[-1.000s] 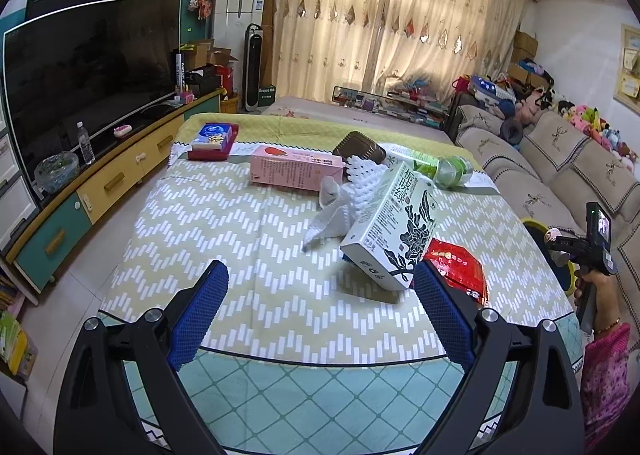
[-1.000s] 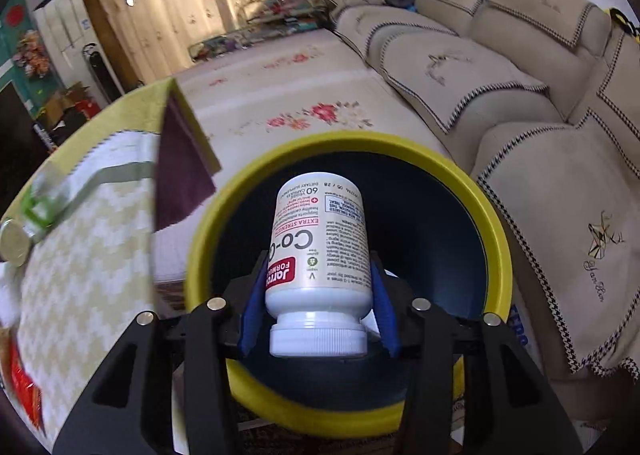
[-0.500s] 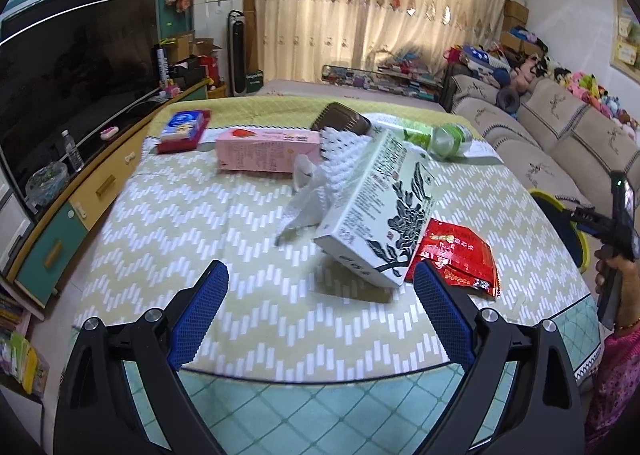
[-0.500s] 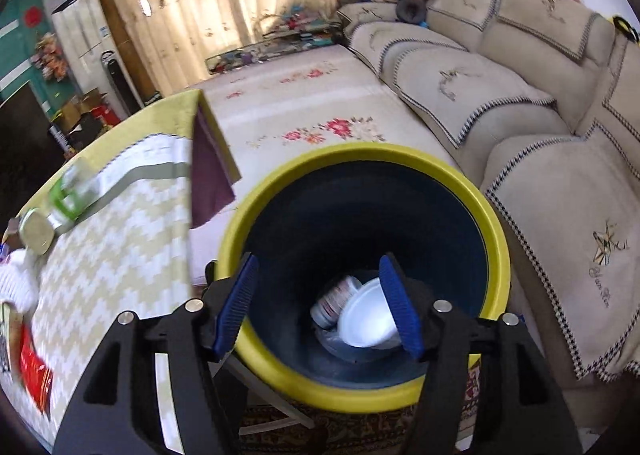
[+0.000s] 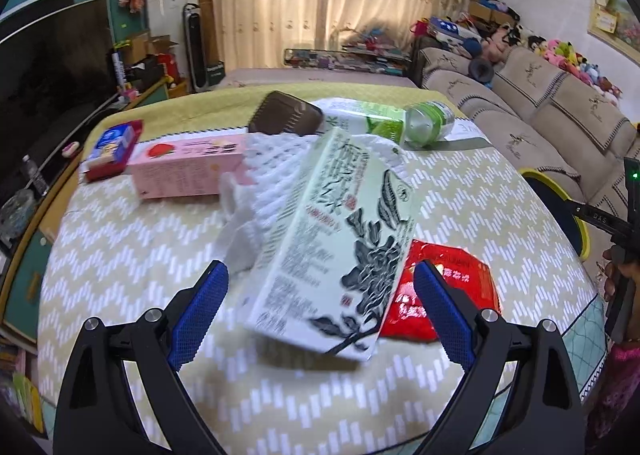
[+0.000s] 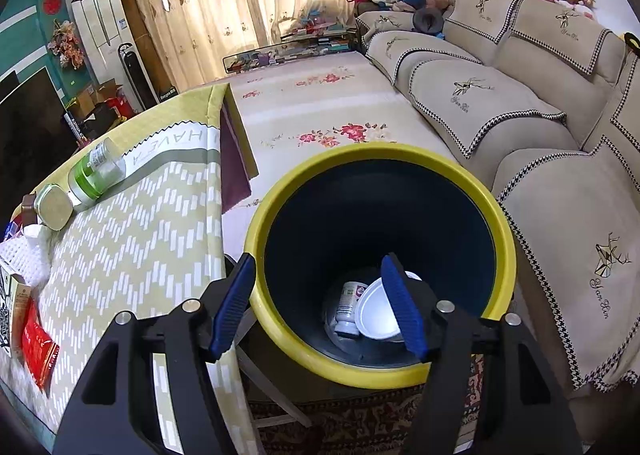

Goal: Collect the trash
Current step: 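Grasp the white-and-black printed box with the left gripper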

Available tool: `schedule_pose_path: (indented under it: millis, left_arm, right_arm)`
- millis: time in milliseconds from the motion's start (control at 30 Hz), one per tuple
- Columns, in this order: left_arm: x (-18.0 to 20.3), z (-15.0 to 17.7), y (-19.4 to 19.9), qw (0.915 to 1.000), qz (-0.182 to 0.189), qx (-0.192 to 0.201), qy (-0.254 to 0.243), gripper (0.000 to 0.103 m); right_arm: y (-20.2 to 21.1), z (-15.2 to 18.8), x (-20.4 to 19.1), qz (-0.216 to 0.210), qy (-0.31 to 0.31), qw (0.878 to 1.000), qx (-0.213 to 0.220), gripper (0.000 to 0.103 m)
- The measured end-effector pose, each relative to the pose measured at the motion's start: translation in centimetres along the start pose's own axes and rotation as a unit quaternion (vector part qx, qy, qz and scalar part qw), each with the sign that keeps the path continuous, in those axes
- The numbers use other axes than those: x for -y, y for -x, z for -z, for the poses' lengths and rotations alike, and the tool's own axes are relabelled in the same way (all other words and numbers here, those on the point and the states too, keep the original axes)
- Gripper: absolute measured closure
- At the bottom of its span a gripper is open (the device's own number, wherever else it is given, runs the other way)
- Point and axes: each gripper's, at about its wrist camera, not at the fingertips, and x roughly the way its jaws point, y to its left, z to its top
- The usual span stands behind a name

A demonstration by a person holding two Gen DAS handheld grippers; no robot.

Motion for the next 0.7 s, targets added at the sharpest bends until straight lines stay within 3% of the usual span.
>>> schedule_pose_path:
  millis: [367,533,700]
  left_arm:
    - [5.3,0.0,-0.6,0.9972,0.039,-0.015,-0.062,0.011]
    - [7.6,0.6,-0.9,0.9931,0.078,-0.036,-0.08,0.011]
    - [8.8,1.1,-2.0,0.9934,0.047,-0.048,-0.093,0.011]
  right_arm:
    - [0.2,0.2,1.2,-0.011,-0.015,1.0,0.006,0.041]
    - [0.1,0.6,1.6,-0.014,-0.021,1.0,0.004,0.041]
    - [0.2,0.8,2.1,-0.015,-0.026,1.0,0.005,0.041]
